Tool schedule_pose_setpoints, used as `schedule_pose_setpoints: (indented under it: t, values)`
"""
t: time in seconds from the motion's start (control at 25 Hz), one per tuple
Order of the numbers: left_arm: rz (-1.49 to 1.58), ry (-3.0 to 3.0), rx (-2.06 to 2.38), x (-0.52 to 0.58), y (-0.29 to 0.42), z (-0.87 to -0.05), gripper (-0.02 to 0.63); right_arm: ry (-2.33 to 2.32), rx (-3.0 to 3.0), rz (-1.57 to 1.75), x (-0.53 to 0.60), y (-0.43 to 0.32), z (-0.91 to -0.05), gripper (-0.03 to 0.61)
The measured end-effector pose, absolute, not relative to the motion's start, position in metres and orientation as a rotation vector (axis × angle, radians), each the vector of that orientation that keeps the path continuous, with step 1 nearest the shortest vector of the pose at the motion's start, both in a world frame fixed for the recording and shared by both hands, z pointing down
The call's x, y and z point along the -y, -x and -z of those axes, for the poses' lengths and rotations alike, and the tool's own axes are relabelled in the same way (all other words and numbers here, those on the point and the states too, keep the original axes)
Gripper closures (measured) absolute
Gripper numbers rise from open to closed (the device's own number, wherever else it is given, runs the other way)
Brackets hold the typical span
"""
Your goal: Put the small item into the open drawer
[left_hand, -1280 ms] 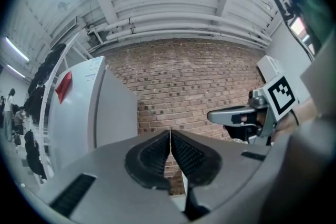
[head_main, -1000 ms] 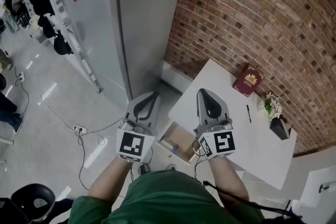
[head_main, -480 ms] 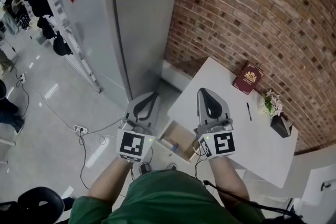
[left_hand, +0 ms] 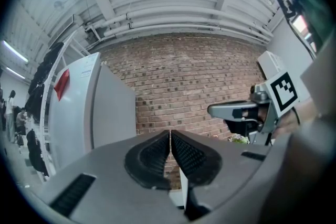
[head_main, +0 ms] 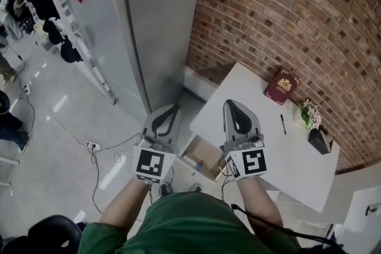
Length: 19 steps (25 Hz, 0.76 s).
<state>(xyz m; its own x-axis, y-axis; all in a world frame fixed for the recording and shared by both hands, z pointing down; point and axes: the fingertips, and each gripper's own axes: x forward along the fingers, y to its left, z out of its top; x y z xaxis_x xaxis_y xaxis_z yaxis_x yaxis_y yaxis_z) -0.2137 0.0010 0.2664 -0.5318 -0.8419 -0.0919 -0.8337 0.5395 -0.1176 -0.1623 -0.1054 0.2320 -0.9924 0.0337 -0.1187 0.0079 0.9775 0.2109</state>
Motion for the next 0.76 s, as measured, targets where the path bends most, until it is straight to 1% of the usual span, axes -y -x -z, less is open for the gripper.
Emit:
schedule_pose_setpoints:
  t: [0.76]
  values:
    - [0.138, 1.466, -2.647, 0.032, 0.196, -0.273, 0.603, -0.039, -3.012, -0.296, 0.138, 0.149, -0.242, 0.575]
